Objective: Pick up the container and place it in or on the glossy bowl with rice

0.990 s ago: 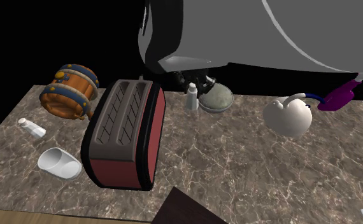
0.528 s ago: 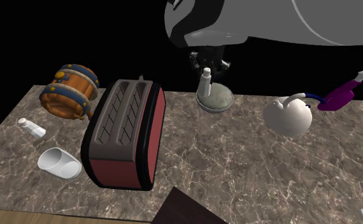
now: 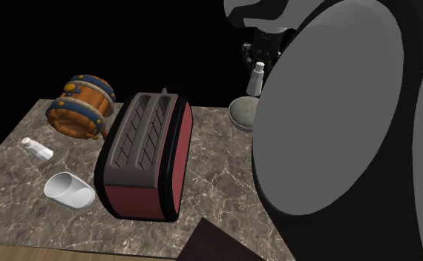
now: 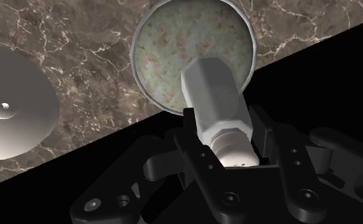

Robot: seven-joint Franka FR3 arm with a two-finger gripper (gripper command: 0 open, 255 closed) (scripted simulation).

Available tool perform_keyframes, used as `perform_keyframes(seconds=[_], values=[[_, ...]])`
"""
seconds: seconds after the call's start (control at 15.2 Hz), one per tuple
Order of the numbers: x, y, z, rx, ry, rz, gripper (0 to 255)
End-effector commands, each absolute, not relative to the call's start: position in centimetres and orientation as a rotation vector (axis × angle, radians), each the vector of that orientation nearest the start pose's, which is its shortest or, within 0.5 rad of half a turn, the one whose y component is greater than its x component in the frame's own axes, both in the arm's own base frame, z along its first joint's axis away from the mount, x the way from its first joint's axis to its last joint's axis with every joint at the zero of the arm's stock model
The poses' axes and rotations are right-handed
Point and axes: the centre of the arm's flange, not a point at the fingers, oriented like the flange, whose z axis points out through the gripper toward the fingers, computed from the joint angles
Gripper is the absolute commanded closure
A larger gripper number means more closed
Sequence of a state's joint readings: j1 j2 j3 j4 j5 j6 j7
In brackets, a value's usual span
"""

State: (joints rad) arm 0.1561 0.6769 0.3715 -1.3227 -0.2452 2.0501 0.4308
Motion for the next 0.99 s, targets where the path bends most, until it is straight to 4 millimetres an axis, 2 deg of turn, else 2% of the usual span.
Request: perform_keyframes(seconds=[0.0, 0.92], values=[[68.0, 30.2, 35.5, -3.088, -0.175, -0.129, 255], [68.0, 30.2, 28.1, -3.088, -0.175, -0.129, 255]])
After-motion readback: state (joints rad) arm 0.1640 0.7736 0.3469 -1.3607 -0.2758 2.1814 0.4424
